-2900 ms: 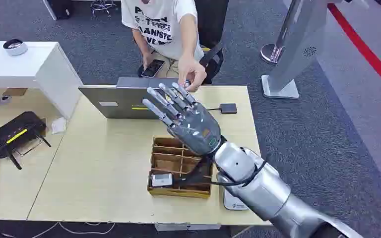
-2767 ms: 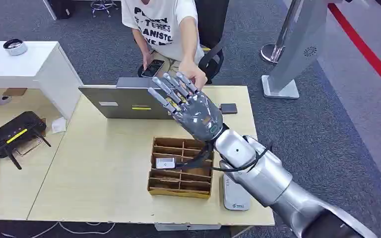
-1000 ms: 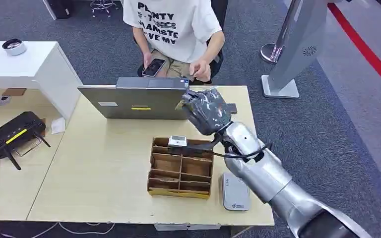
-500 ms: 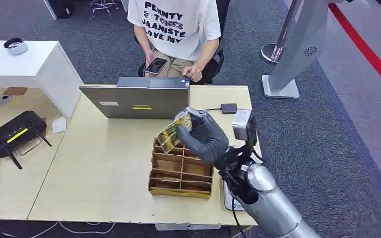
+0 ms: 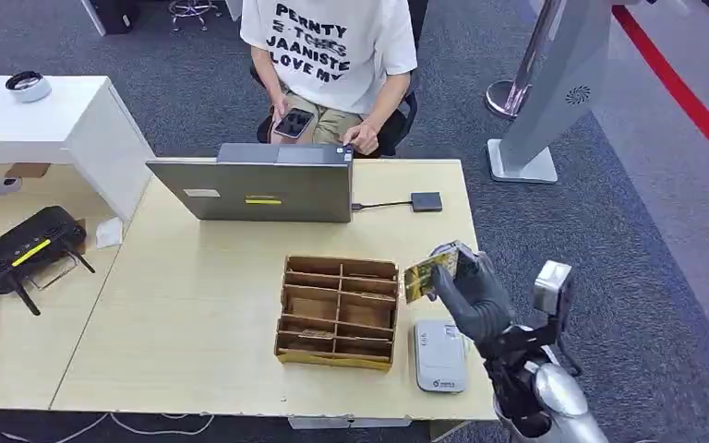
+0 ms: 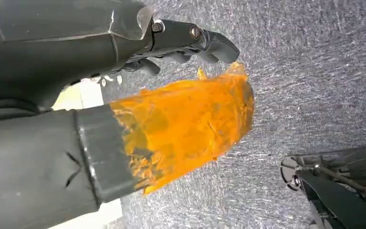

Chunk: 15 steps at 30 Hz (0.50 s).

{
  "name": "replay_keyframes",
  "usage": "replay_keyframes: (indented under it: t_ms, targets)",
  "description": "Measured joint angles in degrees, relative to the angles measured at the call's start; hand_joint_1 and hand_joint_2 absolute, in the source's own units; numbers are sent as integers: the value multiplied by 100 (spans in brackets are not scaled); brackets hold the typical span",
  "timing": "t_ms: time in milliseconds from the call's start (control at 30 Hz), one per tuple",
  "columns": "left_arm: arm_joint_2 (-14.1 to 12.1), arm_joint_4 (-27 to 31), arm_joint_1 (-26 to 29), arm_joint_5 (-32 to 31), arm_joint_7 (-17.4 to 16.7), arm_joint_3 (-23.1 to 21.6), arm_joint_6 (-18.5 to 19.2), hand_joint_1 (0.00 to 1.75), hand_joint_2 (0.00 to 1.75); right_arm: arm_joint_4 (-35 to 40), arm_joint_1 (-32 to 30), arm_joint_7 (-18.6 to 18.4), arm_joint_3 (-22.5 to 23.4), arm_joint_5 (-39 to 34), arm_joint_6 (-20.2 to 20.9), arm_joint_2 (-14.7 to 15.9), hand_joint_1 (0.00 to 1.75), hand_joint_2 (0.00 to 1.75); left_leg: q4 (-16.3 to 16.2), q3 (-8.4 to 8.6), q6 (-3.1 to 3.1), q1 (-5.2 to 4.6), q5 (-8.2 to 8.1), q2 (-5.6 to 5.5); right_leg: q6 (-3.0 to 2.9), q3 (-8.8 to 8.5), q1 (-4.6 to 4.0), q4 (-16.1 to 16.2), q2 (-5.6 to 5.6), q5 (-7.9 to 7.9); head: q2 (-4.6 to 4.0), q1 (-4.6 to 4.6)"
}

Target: Pass the card to the sensor for recognition and then transmit it.

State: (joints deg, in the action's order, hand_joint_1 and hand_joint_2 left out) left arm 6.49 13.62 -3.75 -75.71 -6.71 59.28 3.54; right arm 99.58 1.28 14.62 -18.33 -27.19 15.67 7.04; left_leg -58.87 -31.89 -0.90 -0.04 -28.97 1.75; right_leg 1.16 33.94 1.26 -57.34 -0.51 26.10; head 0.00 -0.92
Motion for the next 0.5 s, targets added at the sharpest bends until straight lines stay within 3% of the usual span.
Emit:
replay_keyframes:
  t_ms: [267,500]
  targets:
    - [0,0,4,28,-85,116,-13,0,0,35,-869,-42,487,546,-179,188,175,175,0,1,-3,-1,-2,2,0,0,1,0,1,1,0,-2]
    - [2,0,3,6,-138,146,-28,0,0,-140,-1072,-201,533,1025,-630,232,175,175,0,3,-3,-1,-2,5,-1,-1,1,0,4,0,0,0]
